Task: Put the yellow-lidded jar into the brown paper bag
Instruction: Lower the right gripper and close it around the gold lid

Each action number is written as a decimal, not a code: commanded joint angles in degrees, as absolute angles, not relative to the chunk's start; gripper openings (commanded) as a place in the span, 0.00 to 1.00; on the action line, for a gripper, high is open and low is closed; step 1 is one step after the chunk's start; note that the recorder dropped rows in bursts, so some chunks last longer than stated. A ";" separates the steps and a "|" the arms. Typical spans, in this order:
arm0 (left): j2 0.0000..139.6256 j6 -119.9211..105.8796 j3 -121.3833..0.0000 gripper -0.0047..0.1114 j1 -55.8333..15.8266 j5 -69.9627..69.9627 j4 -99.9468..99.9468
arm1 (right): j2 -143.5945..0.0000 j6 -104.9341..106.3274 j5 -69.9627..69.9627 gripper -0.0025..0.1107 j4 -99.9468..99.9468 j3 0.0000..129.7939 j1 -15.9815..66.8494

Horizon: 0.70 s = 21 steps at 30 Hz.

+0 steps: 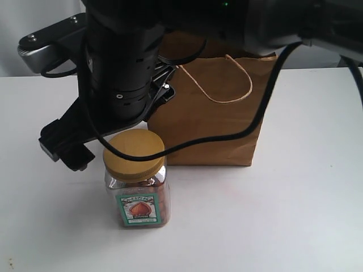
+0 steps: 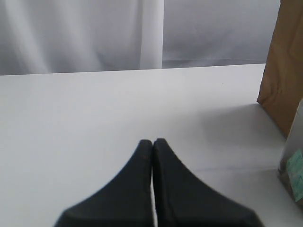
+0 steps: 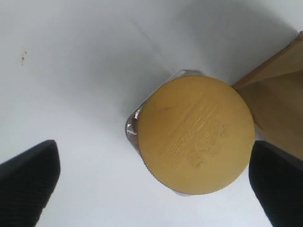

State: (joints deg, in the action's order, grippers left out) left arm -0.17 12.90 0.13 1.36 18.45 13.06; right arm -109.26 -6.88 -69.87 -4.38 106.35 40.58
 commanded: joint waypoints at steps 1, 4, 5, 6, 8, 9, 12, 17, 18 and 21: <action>0.00 13.12 0.00 0.05 1.21 18.00 12.85 | -108.92 -9.50 -69.96 0.95 -4.28 106.77 40.60; 0.00 13.12 0.00 0.05 1.21 18.00 12.85 | -108.92 -19.15 -69.96 0.95 -7.02 106.77 40.60; 0.00 13.12 0.00 0.05 1.21 18.00 12.85 | -108.92 -24.04 -69.96 0.95 -8.96 106.77 40.60; 0.00 13.12 0.00 0.05 1.21 18.00 12.85 | -108.92 -25.76 -69.96 0.95 -9.73 106.77 40.60; 0.00 13.12 0.00 0.05 1.21 18.00 12.85 | -109.04 -27.36 -69.96 0.95 -10.13 106.77 40.60; 0.00 13.12 0.00 0.05 1.21 18.00 12.85 | -109.04 -27.36 -69.96 0.95 -10.13 106.77 40.60; 0.00 13.12 0.00 0.05 1.21 18.00 12.85 | -110.11 -26.01 -69.96 0.95 -10.50 106.77 40.60; 0.00 13.12 0.00 0.05 1.21 18.00 12.85 | -112.42 -25.76 -69.96 0.95 -11.79 106.66 40.60; 0.00 13.12 0.00 0.05 1.21 18.00 12.85 | -112.59 -25.76 -69.96 0.95 -12.31 106.66 40.60; 0.00 13.12 0.00 0.05 1.21 18.00 12.85 | -113.15 -26.00 -69.96 0.95 -12.88 106.66 40.60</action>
